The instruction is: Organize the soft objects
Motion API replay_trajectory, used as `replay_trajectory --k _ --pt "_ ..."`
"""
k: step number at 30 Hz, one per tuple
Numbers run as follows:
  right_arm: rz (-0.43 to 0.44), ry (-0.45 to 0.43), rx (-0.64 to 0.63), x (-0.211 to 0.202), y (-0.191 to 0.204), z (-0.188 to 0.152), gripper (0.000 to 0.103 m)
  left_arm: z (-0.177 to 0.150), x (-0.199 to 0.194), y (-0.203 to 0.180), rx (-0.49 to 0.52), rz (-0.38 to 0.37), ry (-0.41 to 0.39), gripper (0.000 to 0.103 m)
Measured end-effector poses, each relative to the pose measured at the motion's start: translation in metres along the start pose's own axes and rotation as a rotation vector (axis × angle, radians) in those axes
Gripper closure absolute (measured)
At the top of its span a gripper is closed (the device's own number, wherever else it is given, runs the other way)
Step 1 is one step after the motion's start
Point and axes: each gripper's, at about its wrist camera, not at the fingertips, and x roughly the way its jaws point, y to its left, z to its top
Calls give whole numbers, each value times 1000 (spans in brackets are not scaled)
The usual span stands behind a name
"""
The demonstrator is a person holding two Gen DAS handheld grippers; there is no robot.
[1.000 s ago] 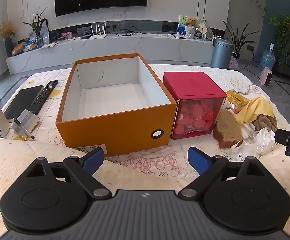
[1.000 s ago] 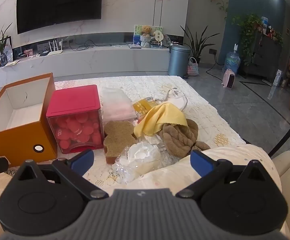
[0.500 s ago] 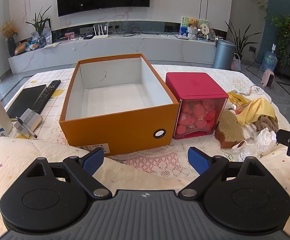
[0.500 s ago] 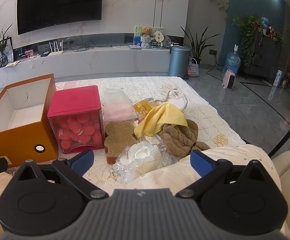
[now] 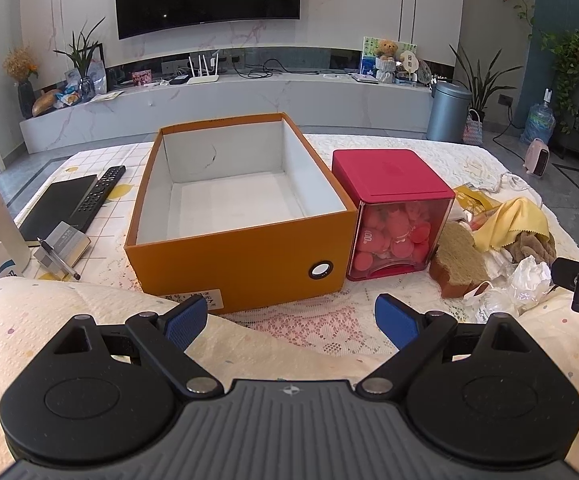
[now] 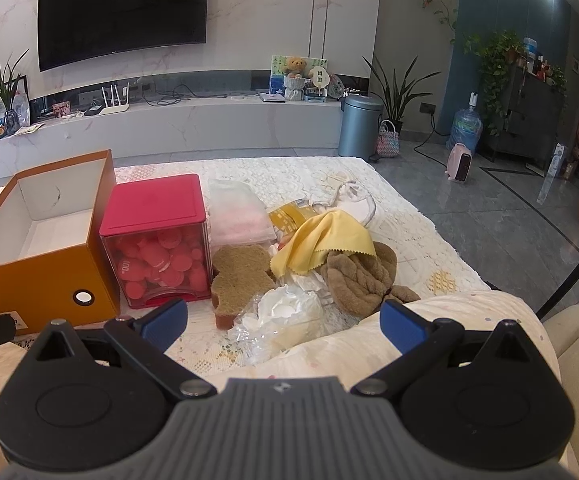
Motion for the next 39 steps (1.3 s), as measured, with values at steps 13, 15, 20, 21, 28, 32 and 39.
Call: replay_trajectory --k 13,15,20,21,28,32,39 --pt "8 -3 0 -3 -1 0 2 0 -3 0 -1 1 -5 0" --pt "11 -2 -1 -3 -1 -1 2 0 -4 0 1 2 -7 0" --pt "17 1 -3 -3 -1 -1 2 0 -5 -1 6 2 -12 0" --pt "17 0 -2 -3 -1 -1 2 0 -5 -1 6 3 -11 0" --pt "23 4 0 -3 -1 -1 2 -1 -7 -2 10 -1 -12 0" --pt "24 5 0 -3 -1 -1 2 -1 -7 -3 11 -5 -10 0" --pt "29 10 -1 -4 -1 -2 2 -2 -6 -4 14 -8 -9 0"
